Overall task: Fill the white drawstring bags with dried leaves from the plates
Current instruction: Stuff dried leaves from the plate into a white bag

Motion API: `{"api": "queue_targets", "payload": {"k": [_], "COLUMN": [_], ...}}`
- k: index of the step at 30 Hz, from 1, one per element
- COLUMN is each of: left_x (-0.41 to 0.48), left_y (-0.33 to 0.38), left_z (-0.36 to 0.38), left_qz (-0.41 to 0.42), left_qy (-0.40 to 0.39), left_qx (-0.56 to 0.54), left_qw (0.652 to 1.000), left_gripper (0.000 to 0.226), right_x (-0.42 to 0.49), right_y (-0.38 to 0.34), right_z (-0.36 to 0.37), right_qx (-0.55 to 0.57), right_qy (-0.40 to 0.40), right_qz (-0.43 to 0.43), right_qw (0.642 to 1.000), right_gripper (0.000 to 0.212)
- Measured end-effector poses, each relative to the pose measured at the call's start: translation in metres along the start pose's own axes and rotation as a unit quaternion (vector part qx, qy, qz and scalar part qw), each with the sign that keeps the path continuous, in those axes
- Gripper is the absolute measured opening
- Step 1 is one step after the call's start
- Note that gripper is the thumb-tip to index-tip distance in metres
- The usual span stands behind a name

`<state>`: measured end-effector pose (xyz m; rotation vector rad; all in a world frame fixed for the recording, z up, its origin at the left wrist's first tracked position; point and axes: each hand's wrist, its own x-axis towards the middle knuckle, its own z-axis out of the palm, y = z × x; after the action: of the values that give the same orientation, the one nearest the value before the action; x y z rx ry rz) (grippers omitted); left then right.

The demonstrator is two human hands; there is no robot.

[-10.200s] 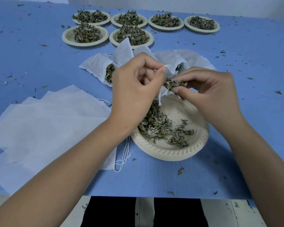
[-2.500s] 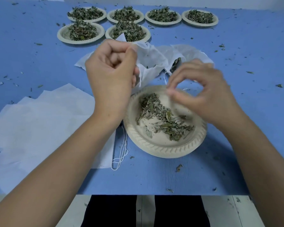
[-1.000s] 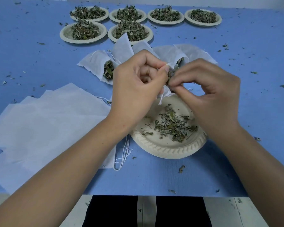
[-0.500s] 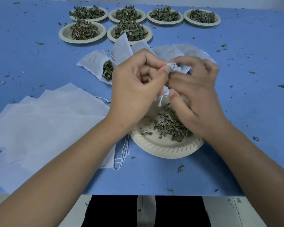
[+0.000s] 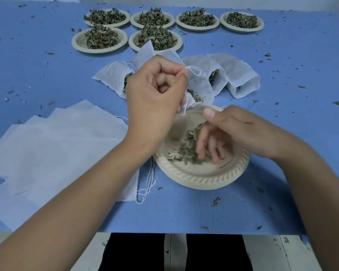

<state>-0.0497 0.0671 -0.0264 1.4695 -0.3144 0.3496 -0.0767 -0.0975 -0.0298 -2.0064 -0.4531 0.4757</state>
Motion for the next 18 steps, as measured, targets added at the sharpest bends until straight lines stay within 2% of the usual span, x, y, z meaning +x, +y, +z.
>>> {"api": "queue_targets", "payload": {"k": [3,5,6,8,9,10,12,14,18], "left_x": [0.0,0.0,0.0,0.0,0.0,0.0,0.0,0.001,0.0], "left_y": [0.0,0.0,0.0,0.0,0.0,-0.001,-0.001,-0.002,-0.002], "left_z": [0.0,0.0,0.0,0.0,0.001,0.001,0.001,0.001,0.002], "left_qz": [-0.002,0.001,0.001,0.0,-0.001,-0.001,0.001,0.004,0.006], "left_qy": [-0.003,-0.004,-0.003,-0.004,-0.006,-0.008,-0.011,-0.01,-0.012], "left_qx": [0.001,-0.001,-0.001,0.004,0.007,0.009,0.008,0.007,0.009], "left_qw": [1.0,1.0,1.0,1.0,1.0,1.0,1.0,1.0,1.0], "left_gripper": [0.017,0.016,0.015,0.014,0.013,0.013,0.014,0.016,0.017], "right_x": [0.001,0.001,0.002,0.004,0.005,0.006,0.01,0.013,0.015], "right_y": [0.0,0.002,0.004,0.004,0.002,0.002,0.003,0.003,-0.002], "right_z": [-0.001,-0.005,-0.007,-0.005,-0.001,0.003,0.013,0.021,0.027], "right_qx": [0.044,-0.031,-0.096,-0.205,-0.235,-0.258,-0.303,-0.318,-0.274], "right_qy": [0.091,0.159,0.166,0.109,0.068,0.037,0.005,0.001,0.011], "right_qz": [-0.056,-0.086,-0.091,-0.06,-0.043,-0.043,-0.081,-0.129,-0.184], "right_qw": [0.993,0.983,0.977,0.971,0.969,0.964,0.949,0.939,0.944], "right_gripper": [0.053,0.047,0.043,0.041,0.051,0.061,0.066,0.058,0.031]}}
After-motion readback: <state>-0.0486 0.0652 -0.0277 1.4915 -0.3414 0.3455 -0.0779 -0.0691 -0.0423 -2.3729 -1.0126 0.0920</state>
